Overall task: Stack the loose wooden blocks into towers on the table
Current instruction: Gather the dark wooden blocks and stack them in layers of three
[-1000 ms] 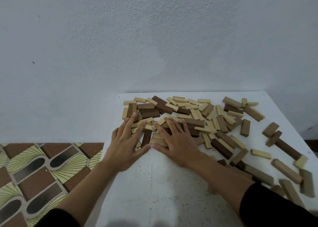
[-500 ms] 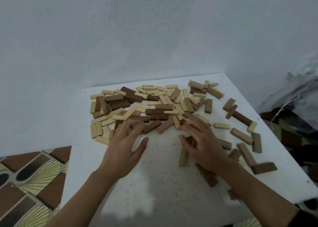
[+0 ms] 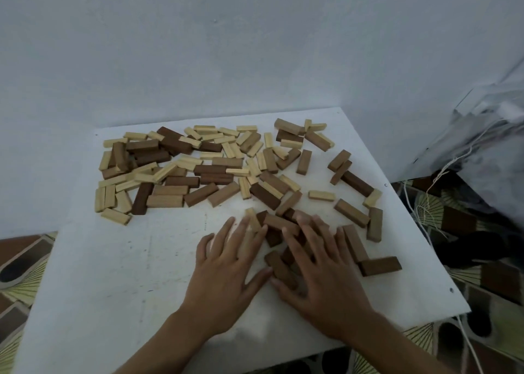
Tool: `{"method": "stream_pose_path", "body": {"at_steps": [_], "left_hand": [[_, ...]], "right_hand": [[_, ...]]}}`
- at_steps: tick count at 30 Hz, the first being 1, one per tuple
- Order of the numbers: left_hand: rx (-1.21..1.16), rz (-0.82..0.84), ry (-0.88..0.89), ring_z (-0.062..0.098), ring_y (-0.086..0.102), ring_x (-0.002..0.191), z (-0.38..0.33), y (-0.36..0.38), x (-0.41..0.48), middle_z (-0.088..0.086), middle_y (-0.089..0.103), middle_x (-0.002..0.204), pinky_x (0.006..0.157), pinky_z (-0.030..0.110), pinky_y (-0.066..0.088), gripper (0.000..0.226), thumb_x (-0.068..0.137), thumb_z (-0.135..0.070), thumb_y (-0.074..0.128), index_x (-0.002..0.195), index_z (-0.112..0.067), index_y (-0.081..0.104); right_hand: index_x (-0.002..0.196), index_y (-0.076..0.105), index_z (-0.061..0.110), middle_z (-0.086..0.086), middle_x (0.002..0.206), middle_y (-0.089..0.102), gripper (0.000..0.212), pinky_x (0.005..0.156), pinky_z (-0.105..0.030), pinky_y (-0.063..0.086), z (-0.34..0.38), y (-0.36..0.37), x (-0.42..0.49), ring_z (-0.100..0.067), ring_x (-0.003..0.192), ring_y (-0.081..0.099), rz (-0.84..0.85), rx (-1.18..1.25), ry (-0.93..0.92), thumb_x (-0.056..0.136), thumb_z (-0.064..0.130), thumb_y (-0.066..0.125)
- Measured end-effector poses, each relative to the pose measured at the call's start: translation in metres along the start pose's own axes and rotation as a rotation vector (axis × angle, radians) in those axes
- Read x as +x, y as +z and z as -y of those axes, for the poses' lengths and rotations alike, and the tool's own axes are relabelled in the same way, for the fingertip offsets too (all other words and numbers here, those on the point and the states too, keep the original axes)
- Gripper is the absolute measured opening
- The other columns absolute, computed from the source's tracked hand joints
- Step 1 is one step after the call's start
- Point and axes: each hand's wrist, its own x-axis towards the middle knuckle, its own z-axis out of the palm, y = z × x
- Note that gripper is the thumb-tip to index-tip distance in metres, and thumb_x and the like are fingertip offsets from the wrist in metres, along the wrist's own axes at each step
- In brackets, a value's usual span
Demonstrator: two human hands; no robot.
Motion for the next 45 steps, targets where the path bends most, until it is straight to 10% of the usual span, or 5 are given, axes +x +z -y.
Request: {"method": "stream_pose_path", "body": {"at_steps": [4,11,18,33,45], "left_hand": [[0.015,-0.014,-0.058,0.027,0.010,0.156,0.000,-0.001,0.011,0.008,0.017,0.167,0.115,0.052,0.024,0.066,0.099,-0.073,0.024,0.151,-0.033,0.033],[0.090,-0.040,-0.036,0.031,0.000,0.156,0.024,-0.005,0.045,0.006,0.001,0.170,0.117,0.061,0.022,0.082,0.093,-0.082,0.021,0.161,-0.039,0.005],[0.110,-0.059,-0.069,0.029,0.006,0.156,0.037,-0.008,0.072,0.005,0.010,0.169,0.118,0.058,0.015,0.079,0.091,-0.085,0.016,0.158,-0.046,0.000],[0.081,-0.106,-0.165,0.026,0.026,0.146,0.043,-0.010,0.098,0.001,0.032,0.157,0.104,0.059,0.031,0.072,0.094,-0.079,0.022,0.157,-0.045,0.018],[-0.299,-0.253,0.073,0.018,0.049,0.120,-0.023,-0.013,0.081,-0.002,0.050,0.131,0.096,0.042,0.029,0.038,0.095,-0.050,0.047,0.123,-0.028,0.060]], "right_hand": [[0.155,0.034,0.024,-0.006,0.163,0.022,0.081,0.120,-0.062,0.017,-0.005,-0.002,0.018,-0.030,0.154,0.011,-0.006,0.030,-0.002,0.092,0.075,0.037],[0.146,0.044,0.026,-0.005,0.150,0.035,0.077,0.116,-0.060,0.029,-0.018,-0.004,0.054,-0.028,0.146,0.025,-0.035,0.095,-0.015,0.087,0.076,0.045],[0.156,0.027,0.035,-0.005,0.164,0.017,0.091,0.121,-0.061,0.008,-0.037,-0.005,0.091,-0.024,0.155,0.000,0.021,0.050,-0.029,0.083,0.090,0.030],[0.142,0.043,0.036,-0.001,0.148,0.032,0.084,0.118,-0.065,0.017,-0.051,-0.004,0.139,-0.026,0.144,0.025,-0.021,0.028,-0.024,0.079,0.091,0.036],[0.128,0.063,0.018,0.006,0.127,0.054,0.047,0.100,-0.043,0.045,-0.104,-0.024,0.052,-0.012,0.122,0.049,-0.266,0.436,0.101,0.098,0.052,0.050]]}}
